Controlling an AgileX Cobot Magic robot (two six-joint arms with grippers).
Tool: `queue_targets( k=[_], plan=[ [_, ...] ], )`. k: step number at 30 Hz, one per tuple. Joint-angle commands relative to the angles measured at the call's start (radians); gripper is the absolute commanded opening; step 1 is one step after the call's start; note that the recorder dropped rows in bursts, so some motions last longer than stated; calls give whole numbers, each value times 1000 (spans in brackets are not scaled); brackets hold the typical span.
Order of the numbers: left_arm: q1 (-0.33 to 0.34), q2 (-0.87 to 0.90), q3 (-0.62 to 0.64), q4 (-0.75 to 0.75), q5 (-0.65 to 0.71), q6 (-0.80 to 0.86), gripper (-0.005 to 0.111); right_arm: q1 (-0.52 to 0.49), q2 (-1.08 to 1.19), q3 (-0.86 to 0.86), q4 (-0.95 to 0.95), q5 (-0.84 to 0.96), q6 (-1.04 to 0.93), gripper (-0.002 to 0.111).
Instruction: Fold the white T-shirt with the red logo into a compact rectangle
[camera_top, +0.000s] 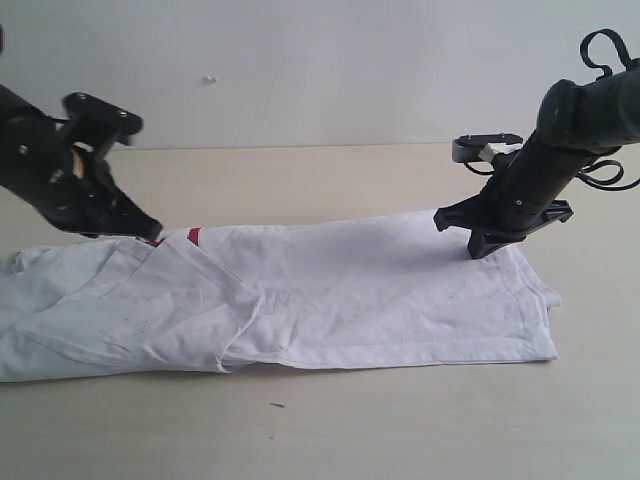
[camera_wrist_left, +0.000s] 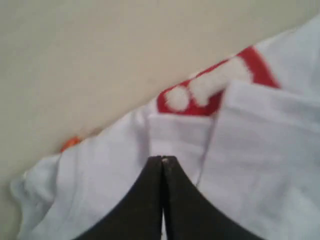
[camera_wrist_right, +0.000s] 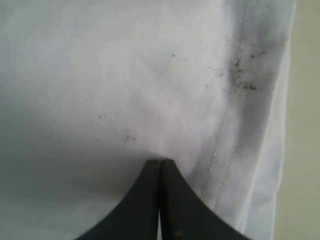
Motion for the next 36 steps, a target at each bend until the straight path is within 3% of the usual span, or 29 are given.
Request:
queue_targets(
  k=[1, 5, 10, 12, 16, 18, 24, 29, 36],
  plan=[
    [142, -22, -4, -198, 189, 141, 0, -1, 15, 6, -7, 29, 0, 0],
    [319, -22, -4, -446, 234, 320, 0, -1, 15, 6, -1, 32, 0, 0],
    [492, -12, -4, -704, 224, 522, 2, -1, 15, 6, 7, 23, 0, 0],
    [537, 0, -4, -761, 217, 572, 11, -1, 15, 6, 7, 23, 0, 0],
    [608, 44, -4, -807, 195, 591, 54, -1, 15, 6, 7, 23, -5, 0],
    [637, 79, -4, -852, 201, 591, 66, -1, 15, 6, 7, 23, -7, 0],
    [659, 170, -12, -997, 221, 630, 50, -1, 15, 6, 7, 23, -7, 0],
    [659, 212, -16, -1117, 259, 722, 49, -1, 15, 6, 7, 17, -7, 0],
    [659, 222, -16, -1120, 270, 725, 47, -1, 15, 6, 7, 19, -7, 0]
  ],
)
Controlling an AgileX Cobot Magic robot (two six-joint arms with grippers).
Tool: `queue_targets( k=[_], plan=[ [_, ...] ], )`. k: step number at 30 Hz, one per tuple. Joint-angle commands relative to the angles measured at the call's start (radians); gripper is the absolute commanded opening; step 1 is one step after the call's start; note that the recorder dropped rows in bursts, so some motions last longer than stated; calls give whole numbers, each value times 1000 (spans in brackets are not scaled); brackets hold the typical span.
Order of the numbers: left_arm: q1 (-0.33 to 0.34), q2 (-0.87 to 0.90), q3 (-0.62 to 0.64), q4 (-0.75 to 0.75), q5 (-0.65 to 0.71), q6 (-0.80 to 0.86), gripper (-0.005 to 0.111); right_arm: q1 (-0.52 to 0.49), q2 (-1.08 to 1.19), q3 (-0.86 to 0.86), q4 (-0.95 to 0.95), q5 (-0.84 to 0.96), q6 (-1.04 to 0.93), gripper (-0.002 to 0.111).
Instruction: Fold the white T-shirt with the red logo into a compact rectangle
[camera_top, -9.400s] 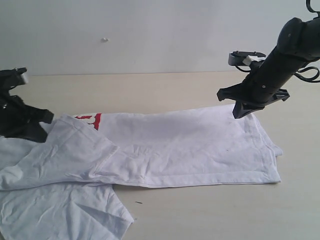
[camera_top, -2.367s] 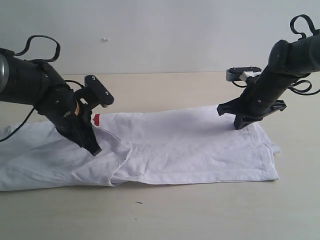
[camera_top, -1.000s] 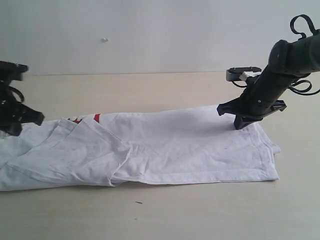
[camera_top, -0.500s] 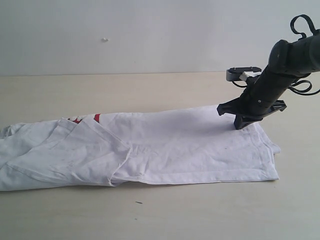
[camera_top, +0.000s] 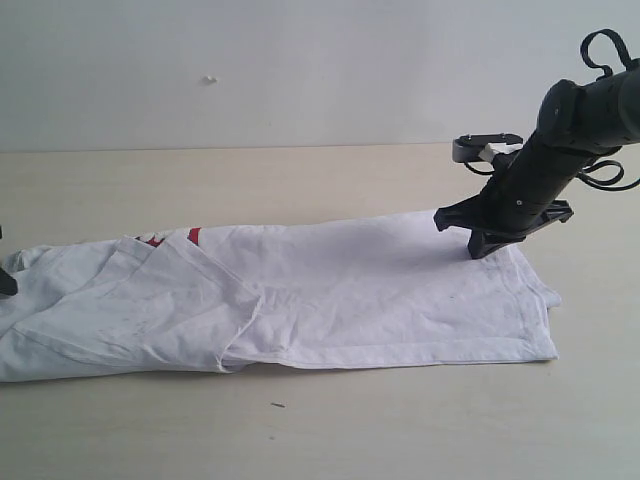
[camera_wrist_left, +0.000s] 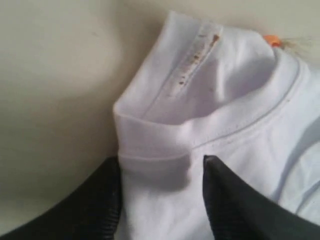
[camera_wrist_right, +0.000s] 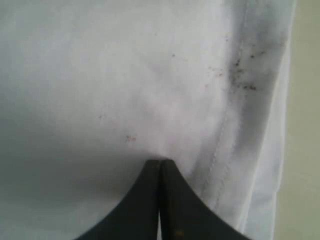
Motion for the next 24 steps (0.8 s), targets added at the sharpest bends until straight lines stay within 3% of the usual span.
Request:
queue_targets(
  k=[1, 6, 13, 18, 24],
  plan=[
    [2, 10, -1, -2, 15, 8, 43, -1, 15, 6, 2, 23, -7, 0],
    [2, 8, -1, 10, 50, 10, 0, -1, 15, 6, 2, 28, -7, 0],
    [2, -40, -1, 26, 54, -48, 0, -1, 15, 6, 11, 30, -7, 0],
    [-9, -139, -1, -113, 113, -42, 0, -1, 12, 6, 15, 30, -7, 0],
    [-118, -254, -9, -248, 136, 11, 0, -1, -38, 6, 99, 38, -31, 2]
  ],
)
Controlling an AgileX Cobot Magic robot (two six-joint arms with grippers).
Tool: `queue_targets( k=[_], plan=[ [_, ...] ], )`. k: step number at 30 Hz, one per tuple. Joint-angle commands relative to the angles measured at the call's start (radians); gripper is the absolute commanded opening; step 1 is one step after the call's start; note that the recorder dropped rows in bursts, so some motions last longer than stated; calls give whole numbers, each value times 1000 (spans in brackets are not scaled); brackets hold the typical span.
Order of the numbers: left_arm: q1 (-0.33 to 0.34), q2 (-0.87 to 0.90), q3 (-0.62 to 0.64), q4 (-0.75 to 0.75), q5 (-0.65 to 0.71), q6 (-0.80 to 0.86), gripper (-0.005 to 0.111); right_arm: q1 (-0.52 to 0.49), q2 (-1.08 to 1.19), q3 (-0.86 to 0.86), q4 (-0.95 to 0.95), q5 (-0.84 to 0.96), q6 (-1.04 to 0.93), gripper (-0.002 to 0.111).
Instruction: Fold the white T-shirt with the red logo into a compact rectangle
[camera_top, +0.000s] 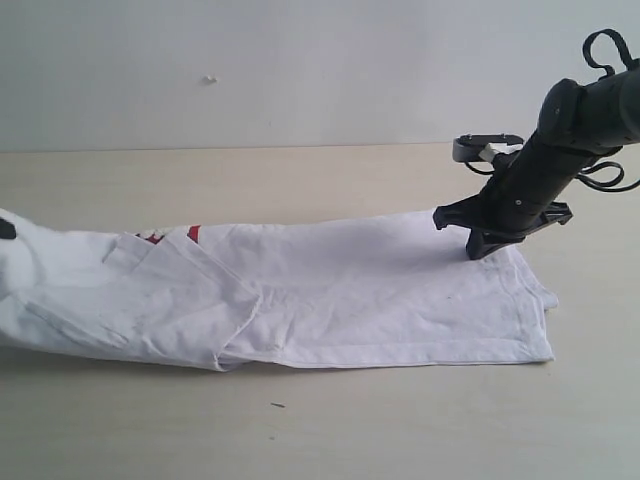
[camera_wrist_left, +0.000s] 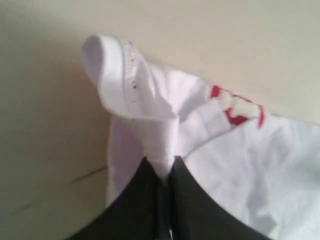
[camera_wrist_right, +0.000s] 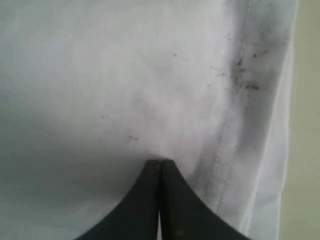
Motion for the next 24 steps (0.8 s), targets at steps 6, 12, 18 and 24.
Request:
queue_targets(
  k=[6, 12, 18, 24],
  plan=[
    [-305, -99, -107, -85, 20, 26, 0, -1, -158, 6, 215, 41, -102, 20],
    [-575, -70, -211, -89, -90, 22, 0, -1, -292, 6, 220, 41, -102, 36],
    [-798, 18, -297, -89, -207, 22, 0, -4, -406, 6, 220, 47, -25, 39],
    [-915, 165, -360, -87, -310, 22, 16, -4, -456, 6, 220, 100, -22, 39]
  ],
)
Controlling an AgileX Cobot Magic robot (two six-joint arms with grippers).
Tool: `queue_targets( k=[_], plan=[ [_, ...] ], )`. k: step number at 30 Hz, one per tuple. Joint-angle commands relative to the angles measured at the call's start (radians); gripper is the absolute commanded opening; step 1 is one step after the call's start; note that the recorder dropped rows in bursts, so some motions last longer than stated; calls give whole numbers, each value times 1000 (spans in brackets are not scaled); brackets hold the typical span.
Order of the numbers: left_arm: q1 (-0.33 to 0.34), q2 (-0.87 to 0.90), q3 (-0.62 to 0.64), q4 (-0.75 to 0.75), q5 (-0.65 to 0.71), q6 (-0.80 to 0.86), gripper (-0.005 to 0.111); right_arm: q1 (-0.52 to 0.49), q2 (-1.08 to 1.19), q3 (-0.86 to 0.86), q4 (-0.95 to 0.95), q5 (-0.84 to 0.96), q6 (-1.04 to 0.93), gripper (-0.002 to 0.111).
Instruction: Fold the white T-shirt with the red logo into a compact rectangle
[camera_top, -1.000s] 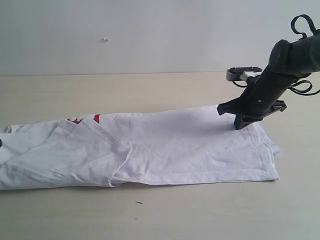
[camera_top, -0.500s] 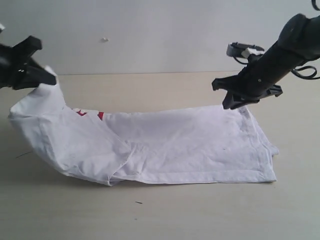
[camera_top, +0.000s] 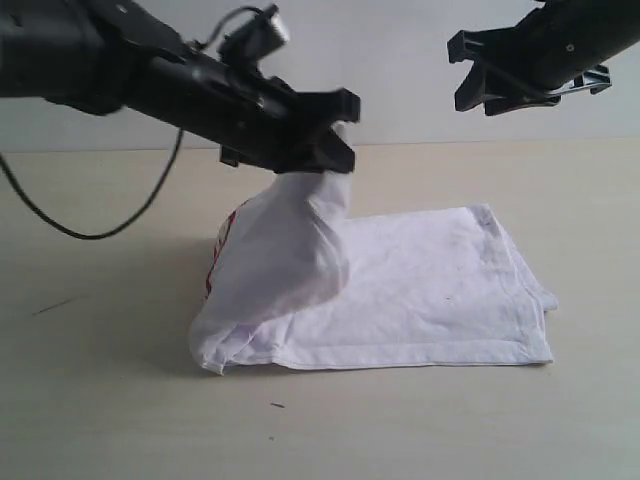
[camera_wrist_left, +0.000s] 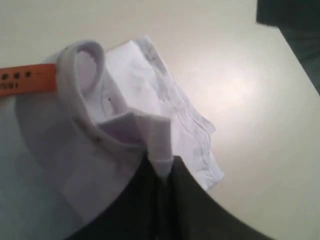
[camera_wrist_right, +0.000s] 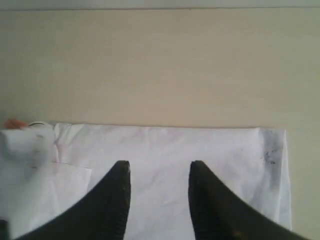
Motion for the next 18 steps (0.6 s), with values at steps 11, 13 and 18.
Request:
queue_targets(
  k=[11, 13, 18],
  plan=[
    [-10, 52, -73, 75, -126, -4, 63, -4, 44, 1, -68, 153, 53, 58],
    [20, 2, -73, 152, -91, -60, 60, -4, 120, 1, -68, 195, 55, 58],
    [100, -97, -73, 407, 29, -203, 61, -4, 292, 1, 59, 166, -51, 58]
  ],
)
